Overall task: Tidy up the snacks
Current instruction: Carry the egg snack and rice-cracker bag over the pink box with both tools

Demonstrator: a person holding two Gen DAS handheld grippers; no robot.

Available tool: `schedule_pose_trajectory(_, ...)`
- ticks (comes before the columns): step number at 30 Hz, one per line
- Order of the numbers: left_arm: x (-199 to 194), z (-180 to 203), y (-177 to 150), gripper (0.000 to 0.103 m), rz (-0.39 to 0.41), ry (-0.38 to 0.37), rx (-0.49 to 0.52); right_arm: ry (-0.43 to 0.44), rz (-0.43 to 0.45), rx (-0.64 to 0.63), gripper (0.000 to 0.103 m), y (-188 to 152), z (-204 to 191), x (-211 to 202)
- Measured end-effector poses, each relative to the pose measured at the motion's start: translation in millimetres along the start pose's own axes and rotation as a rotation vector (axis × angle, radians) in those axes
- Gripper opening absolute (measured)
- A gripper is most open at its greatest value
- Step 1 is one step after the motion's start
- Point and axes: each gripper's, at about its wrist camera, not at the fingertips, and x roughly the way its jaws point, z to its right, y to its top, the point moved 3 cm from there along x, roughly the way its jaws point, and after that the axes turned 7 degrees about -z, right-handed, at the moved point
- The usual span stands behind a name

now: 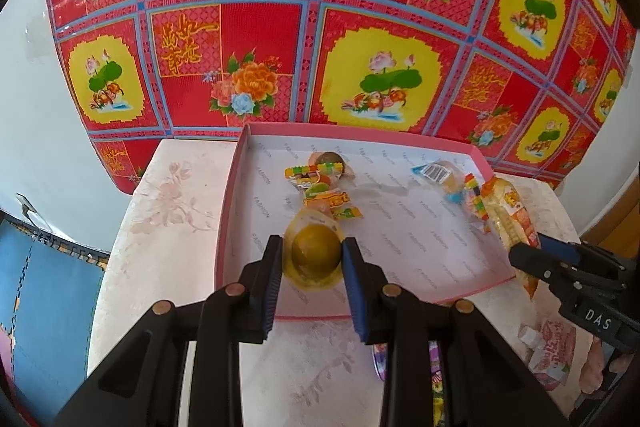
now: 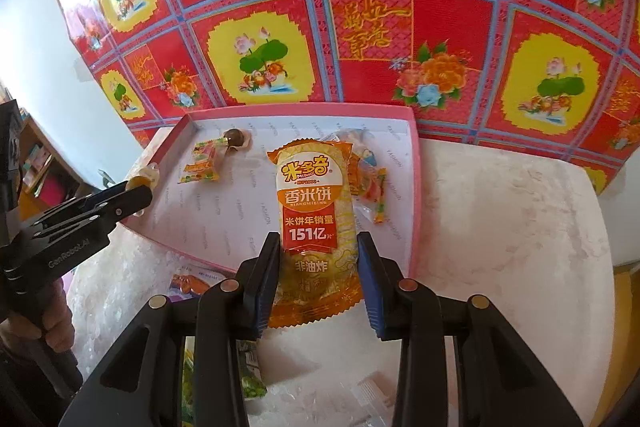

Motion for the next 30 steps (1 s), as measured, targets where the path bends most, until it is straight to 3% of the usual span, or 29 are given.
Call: schedule_pose_trajectory(30, 48, -7, 5, 0.031, -0.057, 0.015, 0.000, -0.029, -0.025, 0.078, 0.038, 9, 24, 44)
